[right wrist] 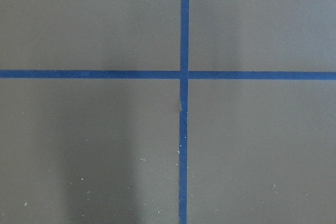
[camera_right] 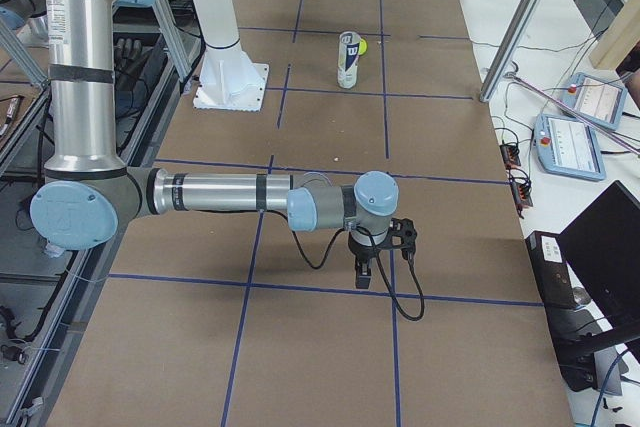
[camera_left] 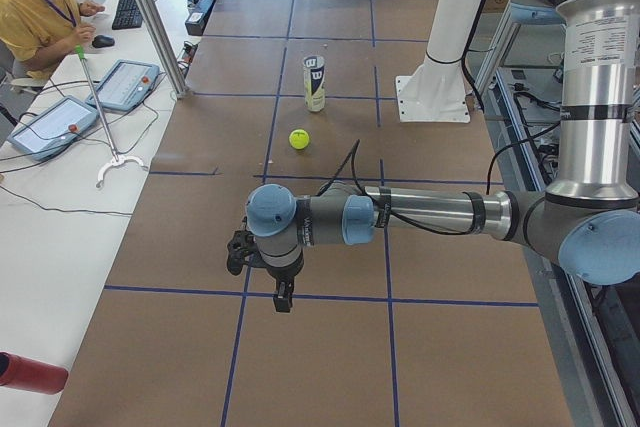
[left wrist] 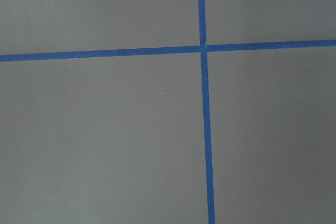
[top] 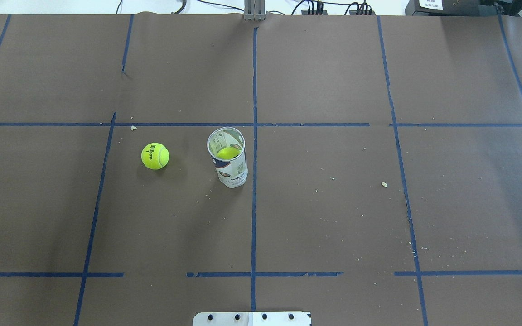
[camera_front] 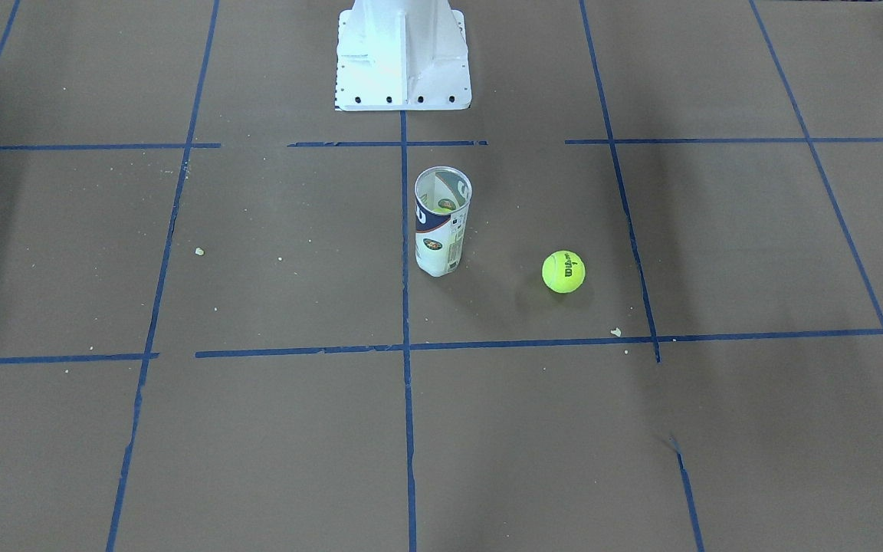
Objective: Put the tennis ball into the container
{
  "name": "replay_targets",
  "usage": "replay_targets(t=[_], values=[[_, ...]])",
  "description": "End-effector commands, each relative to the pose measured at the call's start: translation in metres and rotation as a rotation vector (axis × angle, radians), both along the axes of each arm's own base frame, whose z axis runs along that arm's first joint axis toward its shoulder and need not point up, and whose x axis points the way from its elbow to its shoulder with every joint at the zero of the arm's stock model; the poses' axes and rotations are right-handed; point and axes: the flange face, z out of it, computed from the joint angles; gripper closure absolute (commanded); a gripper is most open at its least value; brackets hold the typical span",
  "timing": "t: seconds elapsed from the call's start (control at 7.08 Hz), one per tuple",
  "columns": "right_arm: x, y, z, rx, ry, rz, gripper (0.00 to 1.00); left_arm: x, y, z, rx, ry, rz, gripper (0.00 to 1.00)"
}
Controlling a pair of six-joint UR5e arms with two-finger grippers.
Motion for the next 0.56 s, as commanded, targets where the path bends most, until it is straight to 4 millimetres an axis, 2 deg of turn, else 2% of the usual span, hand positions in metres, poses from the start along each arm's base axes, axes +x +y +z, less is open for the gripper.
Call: replay_targets(t=[0.0, 0.28, 0.42], values=[[0.000, 0.000, 0.000, 0.001, 0.000, 0.000, 0.00, 0.001, 0.001, 0.002, 0.015, 0.003, 0.020, 0.00], [0.000, 0.000, 0.000, 0.001, 0.000, 0.000, 0.00, 0.000, -0.001, -0.014, 0.039, 0.014, 0.010, 0.00], [0.000, 0.000, 0.000, 0.001, 0.000, 0.000, 0.00, 0.002, 0.000, -0.010, 0.040, 0.025, 0.017, 0.00]])
